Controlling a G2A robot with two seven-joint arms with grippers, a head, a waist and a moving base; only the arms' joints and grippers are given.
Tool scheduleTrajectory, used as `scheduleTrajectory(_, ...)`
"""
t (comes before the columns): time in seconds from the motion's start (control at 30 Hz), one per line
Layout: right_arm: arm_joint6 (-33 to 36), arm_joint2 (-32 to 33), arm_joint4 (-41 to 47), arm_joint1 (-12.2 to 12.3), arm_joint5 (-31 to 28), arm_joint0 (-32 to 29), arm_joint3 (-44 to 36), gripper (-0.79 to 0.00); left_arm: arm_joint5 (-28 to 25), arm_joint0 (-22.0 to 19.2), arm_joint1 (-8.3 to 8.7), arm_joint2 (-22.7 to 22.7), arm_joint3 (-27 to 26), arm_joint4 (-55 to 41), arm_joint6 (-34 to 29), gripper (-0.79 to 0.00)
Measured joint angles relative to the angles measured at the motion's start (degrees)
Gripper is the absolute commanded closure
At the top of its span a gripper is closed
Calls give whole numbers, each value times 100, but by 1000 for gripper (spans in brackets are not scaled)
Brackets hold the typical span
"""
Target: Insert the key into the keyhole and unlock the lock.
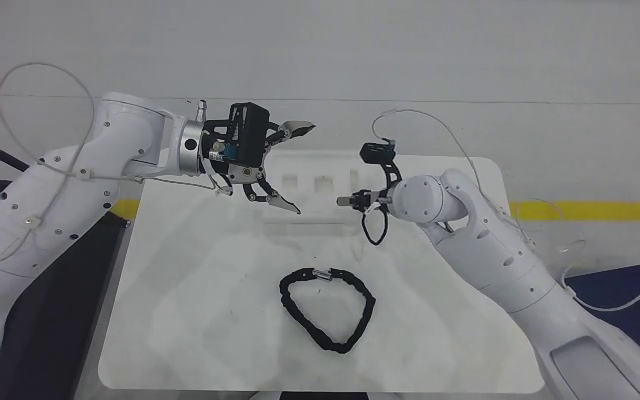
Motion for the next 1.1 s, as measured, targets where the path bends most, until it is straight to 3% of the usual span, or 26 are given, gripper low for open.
scheduleTrajectory(0.03, 19, -18, -19, -11, -1, 7, 14, -696, 0, 0, 0, 0, 0, 0, 0, -785)
scheduleTrajectory(0.13, 112, -90, -94, -52, 10, 37, 52, -505, 0, 0, 0, 0, 0, 0, 0, -785)
scheduleTrajectory(0.27, 158, -153, -162, -107, 67, 67, 127, -385, 0, 0, 0, 0, 0, 0, 0, -785)
scheduleTrajectory(0.43, 123, -176, -256, -171, 288, 95, 225, -354, 0, 0, 0, 0, 0, 0, 0, -785)
scheduleTrajectory(1.1, 149, -160, -428, -348, 266, 76, 577, -188, 0, 0, 0, 0, 0, 0, 0, -785)
